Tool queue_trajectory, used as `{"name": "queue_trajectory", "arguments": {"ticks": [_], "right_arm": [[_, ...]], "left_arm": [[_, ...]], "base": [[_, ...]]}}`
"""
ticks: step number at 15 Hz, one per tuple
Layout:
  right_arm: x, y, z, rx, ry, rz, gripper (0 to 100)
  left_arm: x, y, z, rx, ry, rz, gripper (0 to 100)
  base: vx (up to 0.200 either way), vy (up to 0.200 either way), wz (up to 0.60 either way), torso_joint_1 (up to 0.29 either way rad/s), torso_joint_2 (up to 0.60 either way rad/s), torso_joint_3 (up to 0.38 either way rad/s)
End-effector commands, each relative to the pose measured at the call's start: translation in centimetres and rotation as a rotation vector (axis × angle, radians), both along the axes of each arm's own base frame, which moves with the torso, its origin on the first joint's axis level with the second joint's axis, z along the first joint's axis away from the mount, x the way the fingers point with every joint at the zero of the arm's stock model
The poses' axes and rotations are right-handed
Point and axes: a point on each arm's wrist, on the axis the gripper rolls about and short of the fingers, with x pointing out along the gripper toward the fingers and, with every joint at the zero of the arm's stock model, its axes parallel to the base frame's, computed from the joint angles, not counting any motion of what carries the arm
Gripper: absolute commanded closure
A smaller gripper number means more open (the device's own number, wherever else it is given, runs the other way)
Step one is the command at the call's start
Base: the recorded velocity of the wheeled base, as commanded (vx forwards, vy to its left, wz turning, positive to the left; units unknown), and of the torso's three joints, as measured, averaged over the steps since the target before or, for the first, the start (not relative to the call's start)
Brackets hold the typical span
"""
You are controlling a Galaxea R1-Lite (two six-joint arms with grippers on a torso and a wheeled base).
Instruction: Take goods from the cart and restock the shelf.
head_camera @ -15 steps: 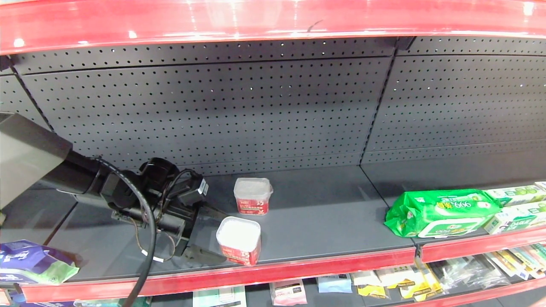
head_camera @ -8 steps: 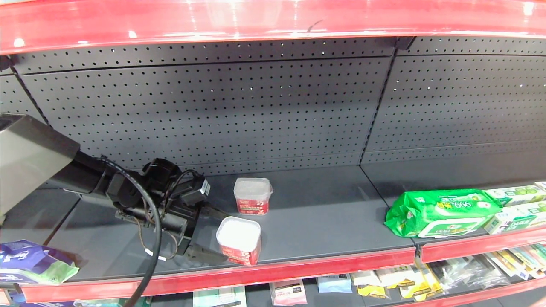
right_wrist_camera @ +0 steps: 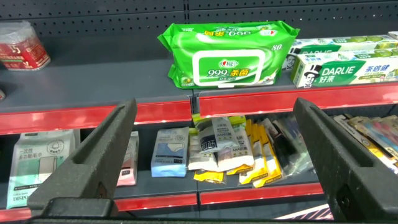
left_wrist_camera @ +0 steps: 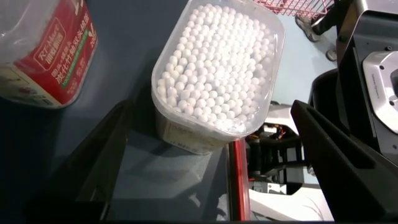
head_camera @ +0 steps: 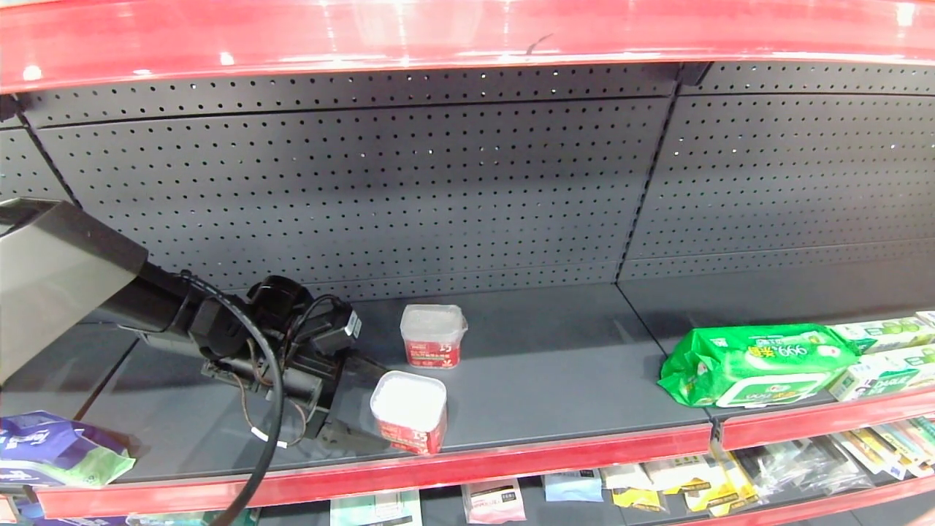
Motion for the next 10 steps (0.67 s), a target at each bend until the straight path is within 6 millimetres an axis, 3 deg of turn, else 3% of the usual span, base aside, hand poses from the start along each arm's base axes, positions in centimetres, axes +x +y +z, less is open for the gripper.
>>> {"name": "queue_trajectory", "arguments": {"ticks": [1, 10], "right_arm": [[0.0, 0.0, 0.0, -0.001, 0.0, 0.001, 0], [0.01, 0.0, 0.0, -0.001, 0.002, 0.001, 0]], "left_arm": [[0.05, -0.07, -0.38, 0.002, 0.01, -0.002, 0], [0.15, -0.37, -1.18, -0.007, -0.003, -0.035, 0]], "base": [[0.0, 0.0, 0.0, 0.0, 0.0, 0.0], [0.0, 0.0, 0.0, 0.0, 0.0, 0.0]]}}
